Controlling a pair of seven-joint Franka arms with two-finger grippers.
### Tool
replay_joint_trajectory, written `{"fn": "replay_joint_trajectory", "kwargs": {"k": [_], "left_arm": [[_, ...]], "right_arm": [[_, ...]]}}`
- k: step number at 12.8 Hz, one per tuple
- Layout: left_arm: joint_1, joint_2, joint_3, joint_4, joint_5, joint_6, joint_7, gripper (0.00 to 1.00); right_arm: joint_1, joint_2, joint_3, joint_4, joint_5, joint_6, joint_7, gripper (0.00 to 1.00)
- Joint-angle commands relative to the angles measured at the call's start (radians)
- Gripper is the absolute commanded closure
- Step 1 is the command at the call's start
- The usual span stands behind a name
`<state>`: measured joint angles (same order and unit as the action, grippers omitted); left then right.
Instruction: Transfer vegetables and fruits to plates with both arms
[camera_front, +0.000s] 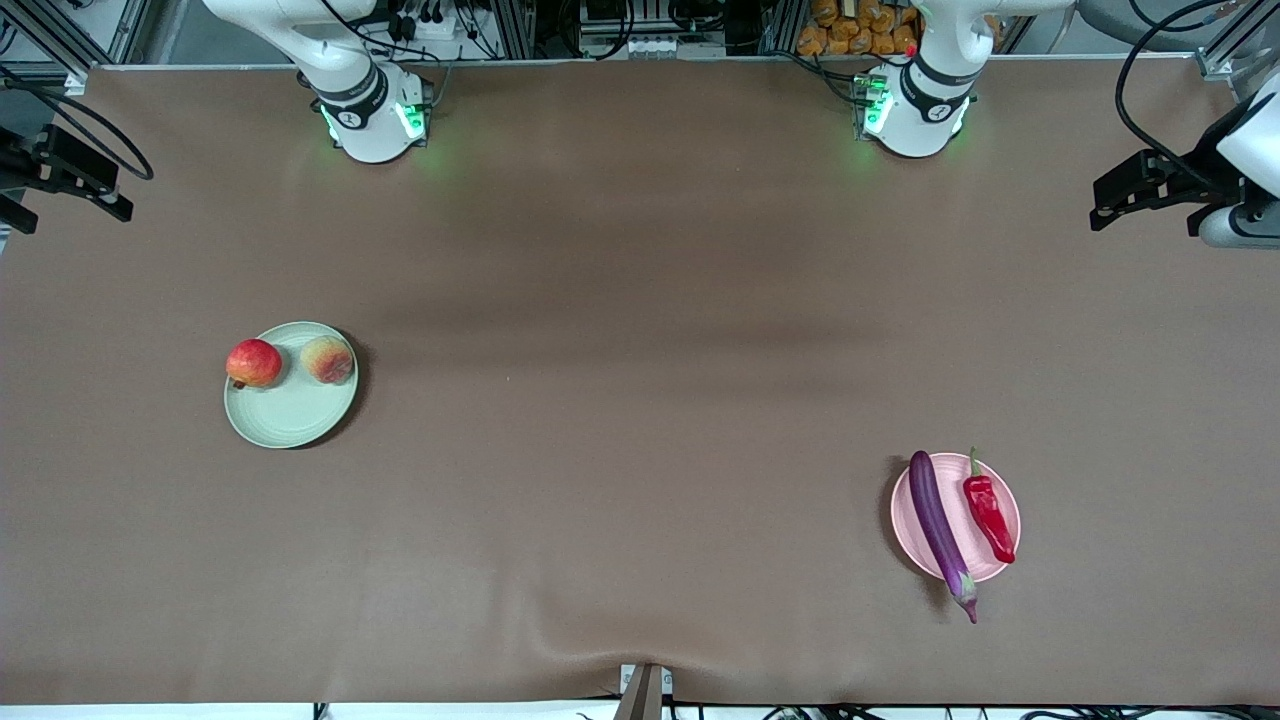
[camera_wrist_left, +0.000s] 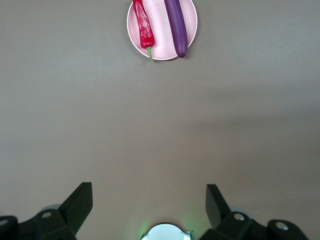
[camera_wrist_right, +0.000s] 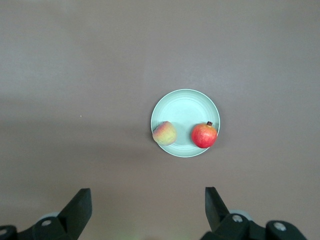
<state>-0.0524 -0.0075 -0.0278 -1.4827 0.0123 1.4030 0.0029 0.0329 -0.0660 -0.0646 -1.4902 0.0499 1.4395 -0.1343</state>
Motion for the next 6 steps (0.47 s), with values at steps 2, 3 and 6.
{"fn": "replay_joint_trajectory", "kwargs": {"k": [2, 3, 6], "left_arm": [[0.002, 0.008, -0.001, 0.012, -0.008, 0.002, 0.019, 0.00], [0.000, 0.009, -0.001, 0.012, -0.011, 0.002, 0.019, 0.00], [0.000, 0.015, -0.001, 0.012, -0.014, 0.002, 0.017, 0.00]], "right_arm": [[-0.024, 0.009, 0.019, 0.022, 0.016, -0.016, -0.016, 0.00], [-0.022, 0.009, 0.020, 0.022, 0.016, -0.017, -0.016, 0.00], [-0.021, 0.009, 0.019, 0.022, 0.016, -0.017, -0.016, 0.00]]}}
